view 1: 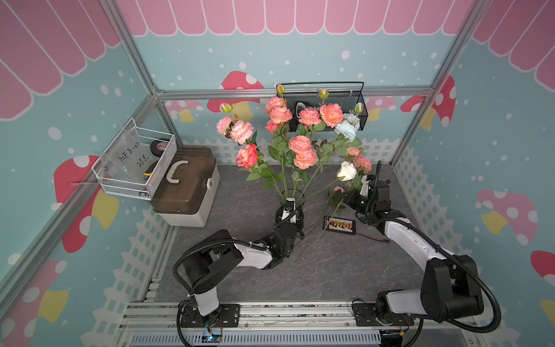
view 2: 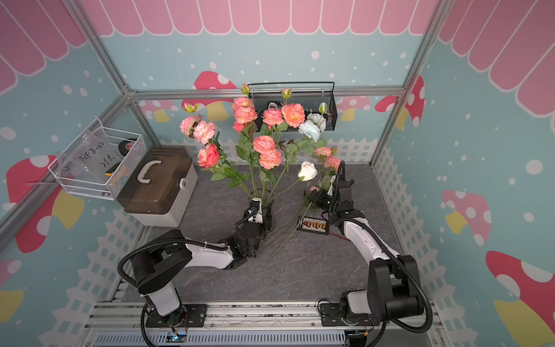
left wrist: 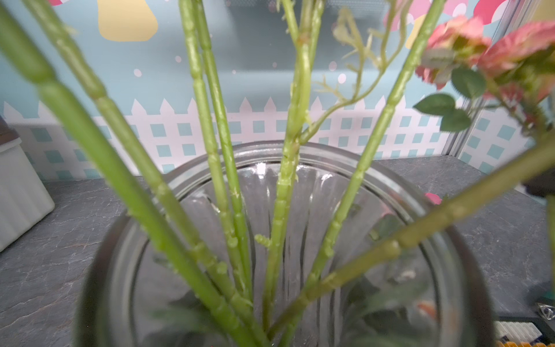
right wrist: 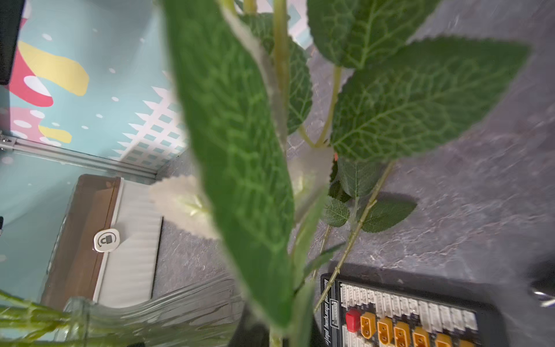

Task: Pick out pink flowers from the vase
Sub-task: Place the flower at the center of the board.

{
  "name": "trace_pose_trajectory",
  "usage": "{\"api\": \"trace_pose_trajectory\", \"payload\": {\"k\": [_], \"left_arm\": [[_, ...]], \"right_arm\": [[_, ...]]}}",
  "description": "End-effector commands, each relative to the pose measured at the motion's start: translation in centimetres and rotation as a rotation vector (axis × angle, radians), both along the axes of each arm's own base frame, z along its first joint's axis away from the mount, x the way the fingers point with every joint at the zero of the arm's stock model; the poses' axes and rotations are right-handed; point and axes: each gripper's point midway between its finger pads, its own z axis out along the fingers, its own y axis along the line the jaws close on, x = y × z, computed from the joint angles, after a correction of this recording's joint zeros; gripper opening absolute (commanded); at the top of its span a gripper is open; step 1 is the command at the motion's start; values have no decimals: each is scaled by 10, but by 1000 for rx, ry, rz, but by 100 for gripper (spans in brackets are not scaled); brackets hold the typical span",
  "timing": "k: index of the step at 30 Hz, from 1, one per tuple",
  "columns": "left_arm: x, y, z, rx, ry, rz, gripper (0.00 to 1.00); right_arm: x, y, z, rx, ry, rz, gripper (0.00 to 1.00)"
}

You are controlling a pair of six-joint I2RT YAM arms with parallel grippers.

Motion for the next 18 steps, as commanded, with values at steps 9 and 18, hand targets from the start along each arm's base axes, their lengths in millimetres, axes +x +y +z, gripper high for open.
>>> {"api": "trace_pose_trajectory", "payload": {"k": [9,18], "left_arm": [[-13,5,-74,165,182,-32,0],[-13,4,-75,171,182,-39,0]], "right_arm": [[3,7,20,61,-119,2,35],[-28,41,75,-62,-296,203,34]]}}
